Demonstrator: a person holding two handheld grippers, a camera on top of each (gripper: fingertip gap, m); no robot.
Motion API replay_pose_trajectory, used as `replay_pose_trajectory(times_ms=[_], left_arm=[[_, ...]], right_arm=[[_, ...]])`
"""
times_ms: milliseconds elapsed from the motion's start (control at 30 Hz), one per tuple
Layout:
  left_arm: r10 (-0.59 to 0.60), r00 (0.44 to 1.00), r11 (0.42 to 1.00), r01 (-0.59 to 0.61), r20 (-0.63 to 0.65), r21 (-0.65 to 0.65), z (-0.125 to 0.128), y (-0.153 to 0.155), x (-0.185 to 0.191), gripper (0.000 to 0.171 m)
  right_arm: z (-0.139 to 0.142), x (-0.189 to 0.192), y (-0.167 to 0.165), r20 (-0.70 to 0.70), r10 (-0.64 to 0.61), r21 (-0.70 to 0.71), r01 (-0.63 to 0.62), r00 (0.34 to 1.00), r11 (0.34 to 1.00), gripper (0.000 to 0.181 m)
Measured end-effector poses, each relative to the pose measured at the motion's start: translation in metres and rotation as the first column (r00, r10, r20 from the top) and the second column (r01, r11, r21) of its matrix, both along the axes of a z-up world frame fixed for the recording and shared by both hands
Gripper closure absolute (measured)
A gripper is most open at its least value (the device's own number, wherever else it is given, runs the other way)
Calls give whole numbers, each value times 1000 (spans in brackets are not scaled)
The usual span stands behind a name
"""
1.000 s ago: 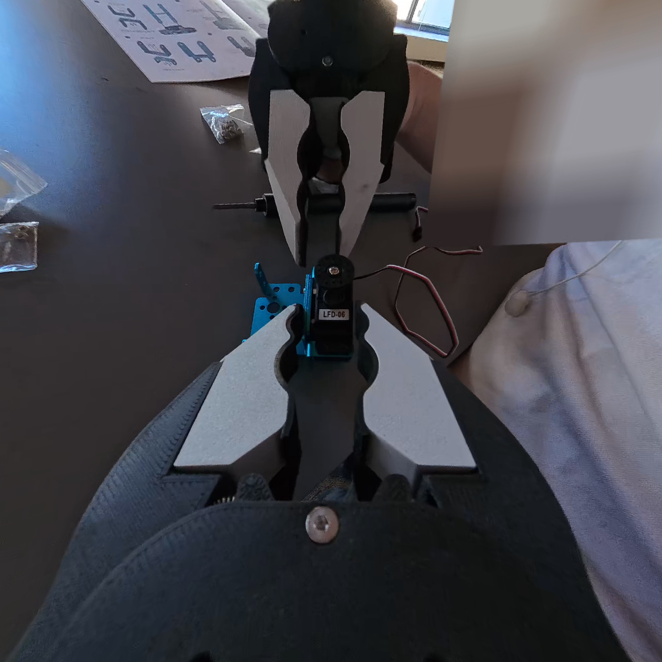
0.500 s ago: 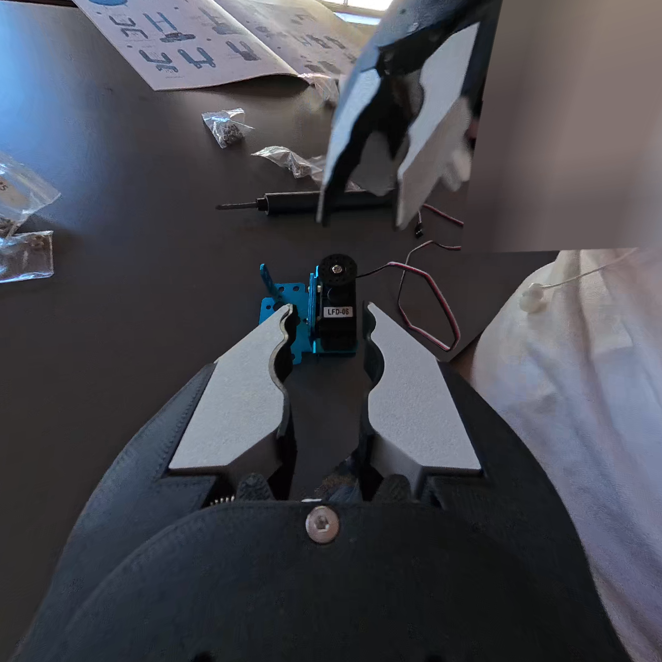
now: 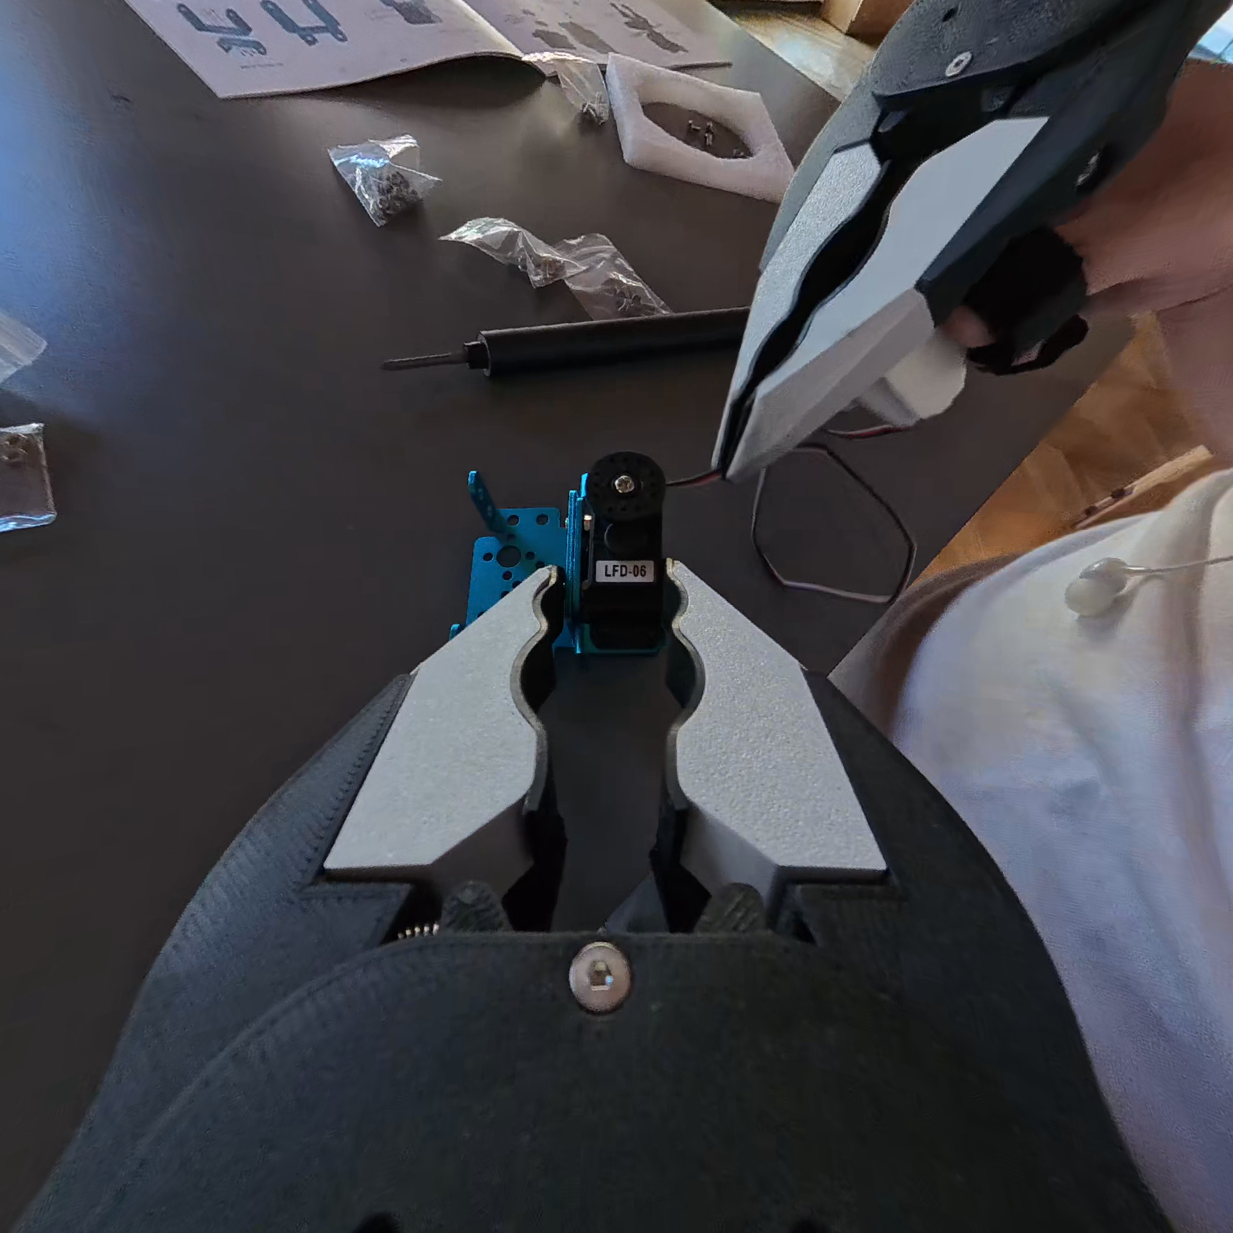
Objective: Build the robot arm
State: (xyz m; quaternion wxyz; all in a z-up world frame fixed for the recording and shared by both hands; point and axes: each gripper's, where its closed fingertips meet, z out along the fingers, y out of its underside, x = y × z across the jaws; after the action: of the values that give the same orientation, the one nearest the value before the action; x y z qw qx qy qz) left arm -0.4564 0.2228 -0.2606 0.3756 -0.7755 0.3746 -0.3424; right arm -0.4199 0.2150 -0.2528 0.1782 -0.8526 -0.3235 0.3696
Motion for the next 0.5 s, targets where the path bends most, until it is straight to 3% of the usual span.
replay_pose_trajectory(times_ms=[100,233,333,500], left_arm=[[-41,999,999,41,11,-28,0,-4,1,143],[-55,998,998,55,-10,-17,0,-4,3,143],[-39,999,999,38,-20,-13,0,1,0,143],[55,997,998,-54,-61,18,0,15,-13,143]], right_arm=[[-6,23,13,72,-46,60,42,996,997,180],[-15,28,18,69,-26,69,22,997,997,177],[-23,36,13,131,42,117,-58,990,991,146],[-2,106,25,176,-42,260,-5,983,966,143]])
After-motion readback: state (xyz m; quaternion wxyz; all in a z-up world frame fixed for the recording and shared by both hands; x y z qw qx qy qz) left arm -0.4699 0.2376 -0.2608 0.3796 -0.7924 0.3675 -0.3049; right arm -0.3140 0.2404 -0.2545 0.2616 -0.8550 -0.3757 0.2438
